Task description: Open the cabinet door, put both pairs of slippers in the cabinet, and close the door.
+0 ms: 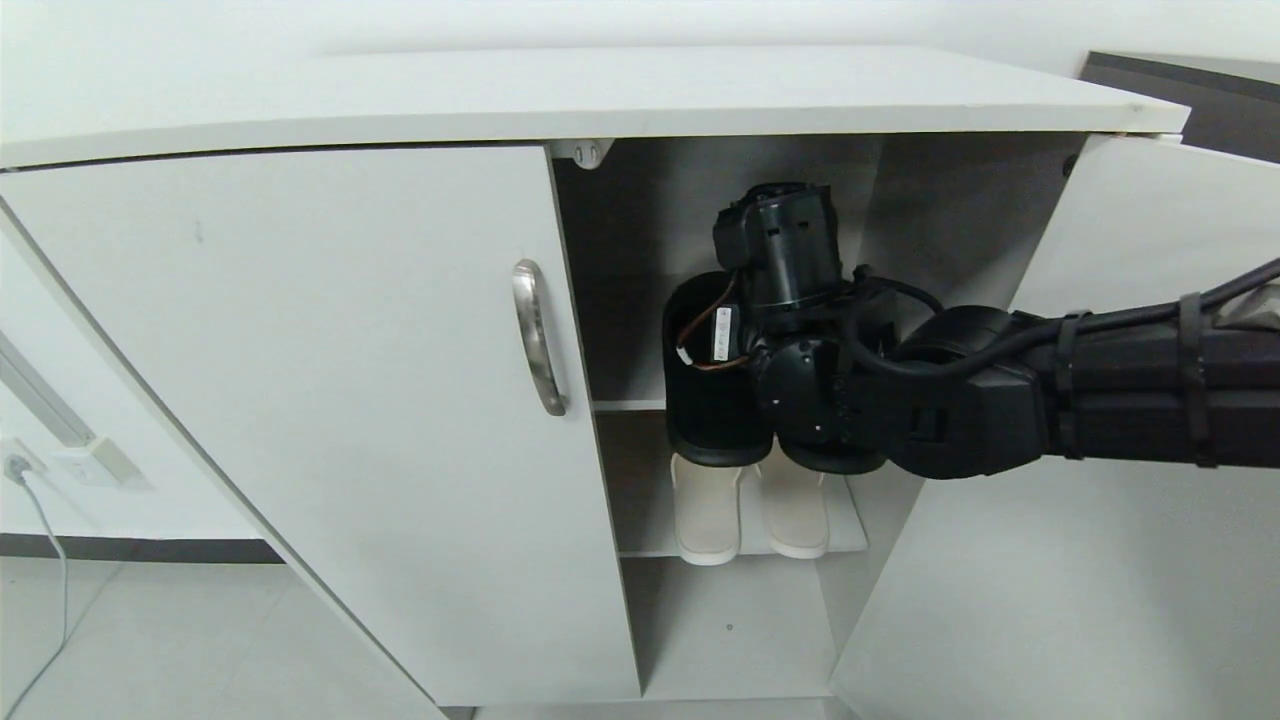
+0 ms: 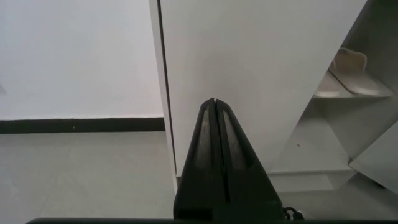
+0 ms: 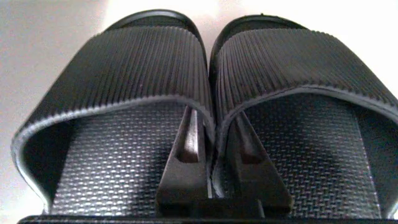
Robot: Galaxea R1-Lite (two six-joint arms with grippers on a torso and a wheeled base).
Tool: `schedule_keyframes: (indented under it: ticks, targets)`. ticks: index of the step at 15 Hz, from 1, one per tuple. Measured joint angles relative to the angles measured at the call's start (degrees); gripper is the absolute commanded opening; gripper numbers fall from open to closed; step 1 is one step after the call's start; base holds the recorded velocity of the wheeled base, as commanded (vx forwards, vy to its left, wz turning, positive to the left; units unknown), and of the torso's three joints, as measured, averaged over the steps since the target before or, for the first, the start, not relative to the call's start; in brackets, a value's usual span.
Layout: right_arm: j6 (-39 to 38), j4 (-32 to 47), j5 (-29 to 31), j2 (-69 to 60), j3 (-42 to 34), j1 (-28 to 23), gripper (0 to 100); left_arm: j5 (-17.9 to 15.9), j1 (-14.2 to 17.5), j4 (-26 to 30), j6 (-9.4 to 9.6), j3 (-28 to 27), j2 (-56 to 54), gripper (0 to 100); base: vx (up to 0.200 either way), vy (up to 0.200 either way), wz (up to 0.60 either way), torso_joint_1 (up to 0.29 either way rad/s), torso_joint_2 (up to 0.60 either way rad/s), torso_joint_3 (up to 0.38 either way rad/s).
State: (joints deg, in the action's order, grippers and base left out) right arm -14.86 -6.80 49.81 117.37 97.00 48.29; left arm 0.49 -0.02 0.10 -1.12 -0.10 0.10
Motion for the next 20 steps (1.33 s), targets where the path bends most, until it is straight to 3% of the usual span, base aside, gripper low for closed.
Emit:
schedule_keyframes:
  ticks: [7, 19, 20]
  targets:
    - [1.16, 3.11, -1.69, 3.66, 8.12, -3.43, 0, 0.02, 0.0, 0.0, 0.0, 0.0, 0.0, 0, 0.0, 0.0, 0.0, 0.0, 0.0, 0.0]
    - [0.68, 3.13, -1.83, 4.66, 8.42, -3.58, 0, 0.02, 0.0, 0.0, 0.0, 0.02, 0.0, 0, 0.0, 0.0, 0.0, 0.0, 0.0, 0.0]
    - [0.63, 3.13, -1.85, 4.68, 8.35, -3.61, 100, 0.02, 0.0, 0.0, 0.01, 0.02, 0.0, 0, 0.0, 0.0, 0.0, 0.0, 0.0, 0.0]
